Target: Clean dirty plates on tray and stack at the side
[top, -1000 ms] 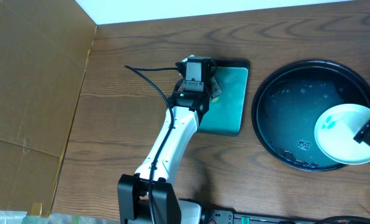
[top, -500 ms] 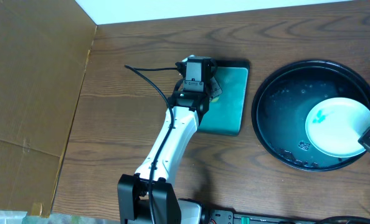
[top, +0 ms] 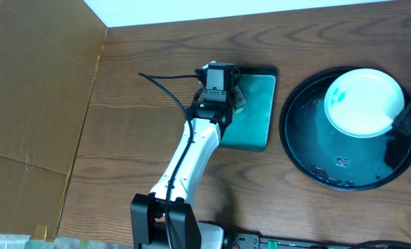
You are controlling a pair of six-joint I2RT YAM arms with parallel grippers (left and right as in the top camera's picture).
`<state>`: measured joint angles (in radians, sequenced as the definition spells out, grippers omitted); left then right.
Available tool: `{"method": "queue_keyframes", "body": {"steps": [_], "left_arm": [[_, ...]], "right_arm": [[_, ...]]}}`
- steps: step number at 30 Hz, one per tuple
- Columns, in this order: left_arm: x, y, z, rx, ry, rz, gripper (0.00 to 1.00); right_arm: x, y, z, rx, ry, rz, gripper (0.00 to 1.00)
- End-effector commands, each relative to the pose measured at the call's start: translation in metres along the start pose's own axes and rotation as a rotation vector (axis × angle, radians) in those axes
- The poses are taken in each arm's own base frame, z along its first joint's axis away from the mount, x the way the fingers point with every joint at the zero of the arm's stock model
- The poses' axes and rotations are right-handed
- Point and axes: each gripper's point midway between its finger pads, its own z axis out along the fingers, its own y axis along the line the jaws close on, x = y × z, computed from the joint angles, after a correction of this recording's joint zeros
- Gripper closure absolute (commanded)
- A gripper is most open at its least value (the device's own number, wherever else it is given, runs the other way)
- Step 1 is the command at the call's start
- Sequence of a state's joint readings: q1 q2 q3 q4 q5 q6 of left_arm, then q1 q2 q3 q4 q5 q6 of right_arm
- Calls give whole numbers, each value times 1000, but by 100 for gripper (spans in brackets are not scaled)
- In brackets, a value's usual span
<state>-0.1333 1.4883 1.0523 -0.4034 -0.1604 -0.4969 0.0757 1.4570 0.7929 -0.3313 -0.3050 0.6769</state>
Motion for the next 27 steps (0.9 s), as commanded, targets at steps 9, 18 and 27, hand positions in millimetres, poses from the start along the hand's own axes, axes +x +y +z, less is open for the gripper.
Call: {"method": "queue_keyframes", "body": {"steps": [9,18,27], "left_arm": [[-2,2,-1,-1,-11,-4,92],[-2,1,-1,0,-13,-18,93],[3,-8,-1,55,18,-18,93]], "right_arm": [[37,26,61,-135,237,-288,99],[25,13,69,45,291,-395,73],[17,20,72,50,275,-433,72]]}}
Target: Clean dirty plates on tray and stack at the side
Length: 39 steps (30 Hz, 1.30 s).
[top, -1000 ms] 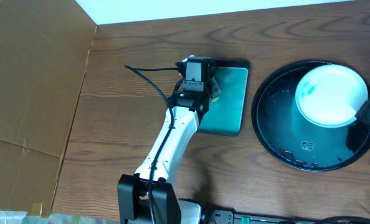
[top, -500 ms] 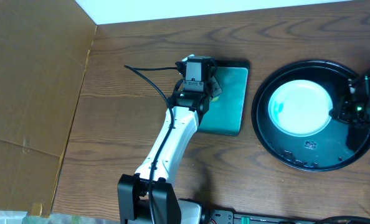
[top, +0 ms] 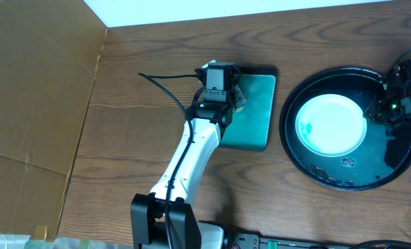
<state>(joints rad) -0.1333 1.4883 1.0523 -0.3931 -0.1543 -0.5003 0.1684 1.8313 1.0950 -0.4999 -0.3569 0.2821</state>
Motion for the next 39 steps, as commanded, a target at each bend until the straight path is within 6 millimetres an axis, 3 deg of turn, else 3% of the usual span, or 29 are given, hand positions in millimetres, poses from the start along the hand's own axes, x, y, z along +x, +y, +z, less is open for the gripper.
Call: {"method": "queue_keyframes", "body": {"steps": [1,4,13,16,24,28,34,39], "left_arm": [[8,-14,-2,88,46,-13,93],[14,-30,-3,180,86,-14,92],[32,-64,-14,313,151,25,92],[44,-81,-20,345,164,66,92],[79,-123,-29,409,223,59,93],[98,-156,-22,472,225,96,93],[144,-181,0,460,325,7,93],[175,-210,16,517,332,43,93]], "right_arm": [[2,0,12,18,16,-42,73],[7,0,23,20,41,-48,80],[8,5,36,60,28,-100,81],[9,4,36,73,31,-96,99],[2,-4,34,125,-5,30,99],[1,-4,33,126,-3,21,99],[-1,-4,33,124,-13,69,99],[-4,-3,33,119,-25,65,99]]}}
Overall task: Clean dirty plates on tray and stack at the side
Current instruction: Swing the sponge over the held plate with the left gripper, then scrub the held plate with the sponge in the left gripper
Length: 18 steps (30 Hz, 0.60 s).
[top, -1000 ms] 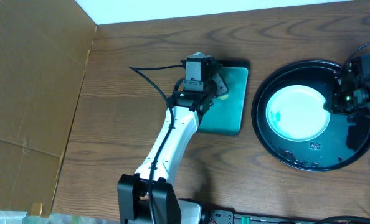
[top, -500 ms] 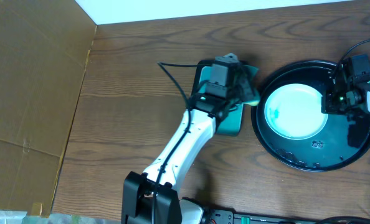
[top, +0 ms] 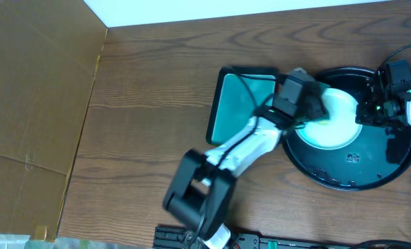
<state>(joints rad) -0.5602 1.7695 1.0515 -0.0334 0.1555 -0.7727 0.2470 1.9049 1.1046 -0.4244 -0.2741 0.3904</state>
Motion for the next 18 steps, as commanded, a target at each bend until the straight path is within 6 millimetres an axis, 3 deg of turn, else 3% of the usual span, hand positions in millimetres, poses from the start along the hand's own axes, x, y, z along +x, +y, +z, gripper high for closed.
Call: {"method": "queue_keyframes", "body": {"steps": [1,5,8,11,18], "left_arm": [[21,-8,24,27,26,-16,93],[31,0,47,13,38,-10,93],[26,30,55,-99,-8,-17,93],[14,59,52,-231,-66,27,93],[-17,105,32,-482,-178,226,93]], "right_arm": [[-5,-10,5,61,-17,31,99],[-4,-10,5,62,-16,31,99],[-4,-11,5,63,-15,33,99],[-3,-11,5,64,-12,33,99],[-2,-12,5,66,-7,30,99]]}}
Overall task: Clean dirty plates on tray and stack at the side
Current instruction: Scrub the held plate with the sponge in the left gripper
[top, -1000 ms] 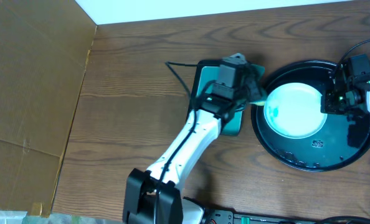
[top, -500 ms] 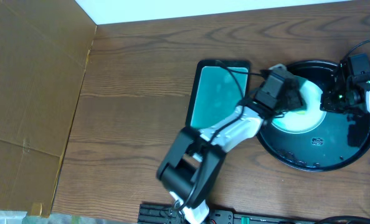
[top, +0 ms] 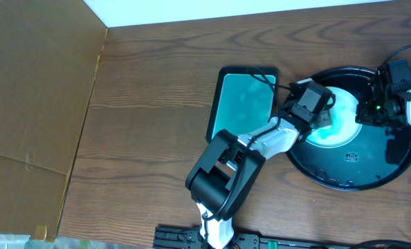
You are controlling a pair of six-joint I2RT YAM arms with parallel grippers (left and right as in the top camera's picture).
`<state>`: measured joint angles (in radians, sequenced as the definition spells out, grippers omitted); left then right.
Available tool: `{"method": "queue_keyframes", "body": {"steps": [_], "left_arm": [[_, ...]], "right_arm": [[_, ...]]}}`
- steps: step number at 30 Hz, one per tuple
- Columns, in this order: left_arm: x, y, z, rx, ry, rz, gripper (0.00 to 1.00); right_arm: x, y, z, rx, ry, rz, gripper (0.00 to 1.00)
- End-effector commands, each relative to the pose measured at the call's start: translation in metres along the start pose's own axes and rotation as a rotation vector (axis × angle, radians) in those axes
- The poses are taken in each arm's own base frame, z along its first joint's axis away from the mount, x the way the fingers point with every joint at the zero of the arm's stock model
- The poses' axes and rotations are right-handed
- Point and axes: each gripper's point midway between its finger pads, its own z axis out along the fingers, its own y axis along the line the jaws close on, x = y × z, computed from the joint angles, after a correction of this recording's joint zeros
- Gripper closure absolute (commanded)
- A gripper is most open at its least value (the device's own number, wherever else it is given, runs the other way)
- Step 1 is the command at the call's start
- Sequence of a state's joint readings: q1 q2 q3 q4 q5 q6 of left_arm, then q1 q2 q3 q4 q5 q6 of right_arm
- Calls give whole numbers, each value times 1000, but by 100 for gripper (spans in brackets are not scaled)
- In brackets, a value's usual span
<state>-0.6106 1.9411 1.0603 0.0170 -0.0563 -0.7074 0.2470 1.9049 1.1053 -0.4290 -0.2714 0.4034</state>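
A white plate (top: 340, 117) lies in the round black tray (top: 351, 173) at the right. My left gripper (top: 323, 116) reaches over the plate's left half, pressed down on it, shut on a small greenish sponge (top: 324, 122) that barely shows under the fingers. At the plate's right rim, my right gripper (top: 367, 112) is closed on the edge, holding it in place. The fingertips of both are mostly hidden by their own bodies.
A teal rectangular mat (top: 241, 104) with a black rim lies left of the tray, partly under the left arm. A cardboard wall (top: 32, 104) stands along the left side. Cables run near the right arm and the table's front edge.
My left gripper has shifted a little to the right and lower, further onto the plate, and its arm has swung round. The right gripper and the plate have stayed where they were.
At first my left gripper rested on the teal mat beside the sponge, while the right held the plate raised over the tray. Then the plate lay flat in the tray. Later the left gripper was at the plate's left edge, the mat bare, and now it is on the plate.
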Motion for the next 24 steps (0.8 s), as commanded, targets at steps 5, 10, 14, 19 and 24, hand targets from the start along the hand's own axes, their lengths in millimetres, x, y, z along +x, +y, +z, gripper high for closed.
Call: {"method": "queue_keyframes", "body": {"steps": [5,10,14,19,24], "left_arm": [[-52,75,-21,-372,-213,196,93],[-70,53,-43,-290,-267,171,93],[-61,14,-45,-67,-197,99,93],[-29,-35,-38,213,-18,-21,93],[-15,-44,-19,237,2,-18,93]], "right_arm": [[-1,-12,5,66,-1,19,99],[-1,-12,5,66,0,12,99],[0,-12,5,66,1,12,99],[-1,-12,5,66,0,12,99],[-1,-12,5,65,-2,12,99]]}}
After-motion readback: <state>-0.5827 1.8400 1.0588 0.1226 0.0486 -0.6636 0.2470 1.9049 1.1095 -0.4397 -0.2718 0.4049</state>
